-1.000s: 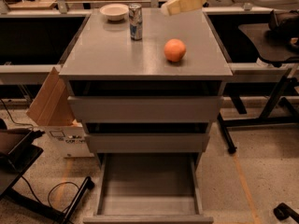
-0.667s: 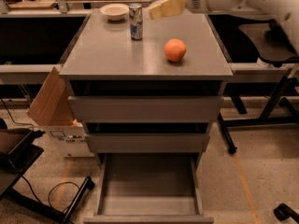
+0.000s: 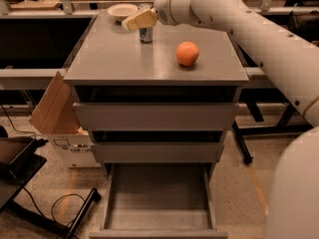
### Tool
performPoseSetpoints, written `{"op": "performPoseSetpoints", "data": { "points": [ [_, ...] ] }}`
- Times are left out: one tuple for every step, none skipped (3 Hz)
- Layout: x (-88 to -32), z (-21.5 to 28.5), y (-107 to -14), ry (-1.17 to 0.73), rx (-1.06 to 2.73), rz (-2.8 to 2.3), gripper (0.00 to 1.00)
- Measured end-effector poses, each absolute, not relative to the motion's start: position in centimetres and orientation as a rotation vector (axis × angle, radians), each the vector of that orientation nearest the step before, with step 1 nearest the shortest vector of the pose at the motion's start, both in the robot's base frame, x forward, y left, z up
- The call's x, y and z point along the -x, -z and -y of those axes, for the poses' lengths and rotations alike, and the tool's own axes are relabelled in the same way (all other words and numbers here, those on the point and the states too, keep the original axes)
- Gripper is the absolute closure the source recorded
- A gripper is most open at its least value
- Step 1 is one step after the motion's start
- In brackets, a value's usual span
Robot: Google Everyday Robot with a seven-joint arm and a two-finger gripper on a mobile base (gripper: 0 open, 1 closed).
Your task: Place redbull can into bottom drawer
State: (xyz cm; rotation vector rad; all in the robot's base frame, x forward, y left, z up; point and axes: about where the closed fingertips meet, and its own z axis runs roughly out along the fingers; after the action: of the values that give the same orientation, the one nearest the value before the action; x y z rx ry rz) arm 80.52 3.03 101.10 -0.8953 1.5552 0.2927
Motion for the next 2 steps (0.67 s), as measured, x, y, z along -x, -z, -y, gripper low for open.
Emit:
{"op": "performPoseSetpoints", "data": {
  "points": [
    [-84.5, -4.5, -99.3, -0.296, 0.849, -1.603, 0.0],
    [-88.4, -5.0, -98.3, -0.365, 0.736, -1.667, 0.0]
  ]
}}
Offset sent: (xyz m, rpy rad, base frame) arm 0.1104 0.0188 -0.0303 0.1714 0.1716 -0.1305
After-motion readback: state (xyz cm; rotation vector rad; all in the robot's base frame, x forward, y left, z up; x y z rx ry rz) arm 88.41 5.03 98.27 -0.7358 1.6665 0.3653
